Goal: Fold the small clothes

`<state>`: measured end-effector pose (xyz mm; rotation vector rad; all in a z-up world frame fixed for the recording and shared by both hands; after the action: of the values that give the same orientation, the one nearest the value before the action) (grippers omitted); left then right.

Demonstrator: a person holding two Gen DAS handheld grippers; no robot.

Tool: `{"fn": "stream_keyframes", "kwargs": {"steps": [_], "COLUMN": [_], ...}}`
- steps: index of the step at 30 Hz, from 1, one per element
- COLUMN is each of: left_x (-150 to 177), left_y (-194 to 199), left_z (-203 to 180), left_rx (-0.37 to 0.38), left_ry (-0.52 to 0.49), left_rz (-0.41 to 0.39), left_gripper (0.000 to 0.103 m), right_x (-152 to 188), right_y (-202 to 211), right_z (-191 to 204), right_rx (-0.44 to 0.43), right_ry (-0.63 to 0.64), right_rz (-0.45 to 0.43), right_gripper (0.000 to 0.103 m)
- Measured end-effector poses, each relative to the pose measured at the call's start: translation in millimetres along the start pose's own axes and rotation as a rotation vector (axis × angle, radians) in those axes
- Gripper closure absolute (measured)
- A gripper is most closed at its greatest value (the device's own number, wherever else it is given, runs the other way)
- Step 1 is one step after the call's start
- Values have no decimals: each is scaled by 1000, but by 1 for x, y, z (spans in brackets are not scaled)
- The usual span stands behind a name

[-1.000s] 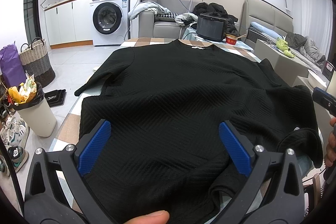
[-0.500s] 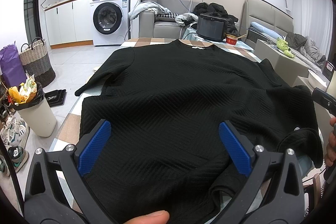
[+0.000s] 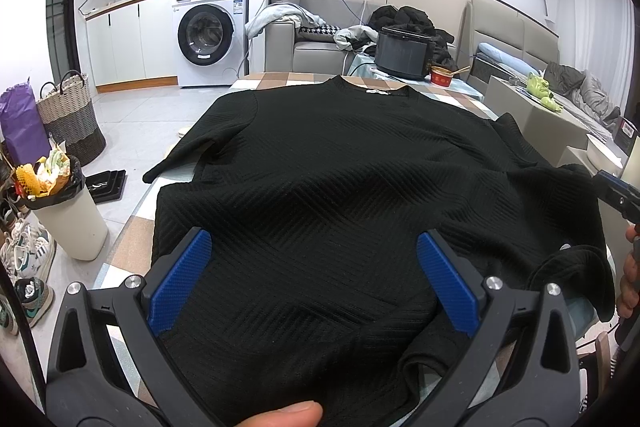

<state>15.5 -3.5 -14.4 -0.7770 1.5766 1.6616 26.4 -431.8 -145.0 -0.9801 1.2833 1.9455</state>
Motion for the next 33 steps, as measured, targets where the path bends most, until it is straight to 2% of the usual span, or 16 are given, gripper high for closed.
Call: {"fn": "stream_keyframes", "kwargs": {"steps": [15,20,27,30,33], "left_x": [-1,-8,-28,-37,-46], "left_y": [-9,-17,-21,-26,-32], "left_z": [4,13,33,42,50], "left_rx": [3,8,4,-7,8], "left_ry": [9,15,50,60,67], "left_rz": [13,26,14,18,25], "left_gripper": [1,1,1,1,2], "right_x": [-1,-8,-12,-20,-29], "right_y": [-1,-4,-6,2,13], "right_z": [-2,-14,-23,-34,-55], "right_rx": [20,19,52,70,129], "right_ry": [-19,-81,-73,-115,-203], "right_rz": [6,21,79,44,7], "right_gripper": [0,0,0,0,0]}}
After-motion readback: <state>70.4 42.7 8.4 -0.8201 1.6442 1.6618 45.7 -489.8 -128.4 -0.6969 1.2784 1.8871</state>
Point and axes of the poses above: each gripper's, at about its wrist camera, not at the fingertips, and y roughly against the way its jaws point, z to its left, x to its underside, the point moved 2 cm from there along -y, roughly the way its jaws point, and after that the axes turned 10 degrees about -y, right-handed, at the moved point
